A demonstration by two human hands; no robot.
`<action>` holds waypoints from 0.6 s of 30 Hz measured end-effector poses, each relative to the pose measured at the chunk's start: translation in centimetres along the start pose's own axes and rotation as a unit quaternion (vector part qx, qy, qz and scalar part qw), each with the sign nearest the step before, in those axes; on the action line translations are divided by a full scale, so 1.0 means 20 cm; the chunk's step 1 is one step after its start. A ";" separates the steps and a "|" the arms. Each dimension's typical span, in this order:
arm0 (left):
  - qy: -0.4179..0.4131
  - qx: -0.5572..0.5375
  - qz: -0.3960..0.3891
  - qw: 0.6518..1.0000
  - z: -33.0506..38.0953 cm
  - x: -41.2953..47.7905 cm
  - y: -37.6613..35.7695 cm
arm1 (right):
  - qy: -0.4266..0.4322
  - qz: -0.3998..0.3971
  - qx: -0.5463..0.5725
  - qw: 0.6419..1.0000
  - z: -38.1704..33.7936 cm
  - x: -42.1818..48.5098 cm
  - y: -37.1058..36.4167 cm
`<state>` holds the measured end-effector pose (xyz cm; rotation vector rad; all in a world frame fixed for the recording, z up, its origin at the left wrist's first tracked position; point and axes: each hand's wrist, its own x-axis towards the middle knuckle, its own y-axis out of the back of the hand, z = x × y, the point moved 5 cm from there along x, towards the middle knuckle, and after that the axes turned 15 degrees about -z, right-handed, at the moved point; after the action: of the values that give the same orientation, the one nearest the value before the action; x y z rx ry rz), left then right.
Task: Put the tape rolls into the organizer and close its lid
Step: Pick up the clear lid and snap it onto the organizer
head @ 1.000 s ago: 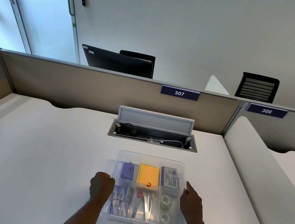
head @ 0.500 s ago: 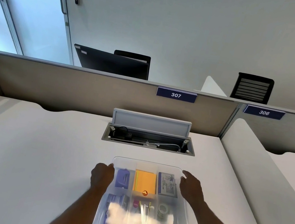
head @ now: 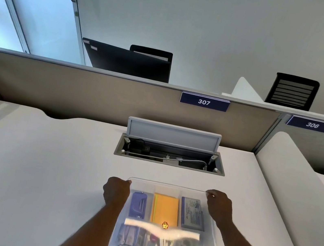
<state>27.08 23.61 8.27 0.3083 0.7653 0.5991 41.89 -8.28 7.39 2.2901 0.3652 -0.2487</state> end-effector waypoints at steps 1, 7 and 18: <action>-0.004 0.005 0.009 1.000 0.01 -0.01 0.00 | -0.008 0.001 0.015 1.000 0.01 0.00 -0.01; -0.022 0.021 -0.008 1.000 -0.02 -0.04 0.00 | -0.005 -0.016 0.026 1.000 0.03 -0.04 -0.02; -0.114 0.078 -0.007 0.990 -0.28 -0.26 0.06 | -0.009 -0.038 0.083 0.996 0.19 -0.34 -0.04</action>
<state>19.59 21.64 7.81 0.5057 0.5934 0.4826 35.01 -11.69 6.26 2.4372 0.4362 -0.3491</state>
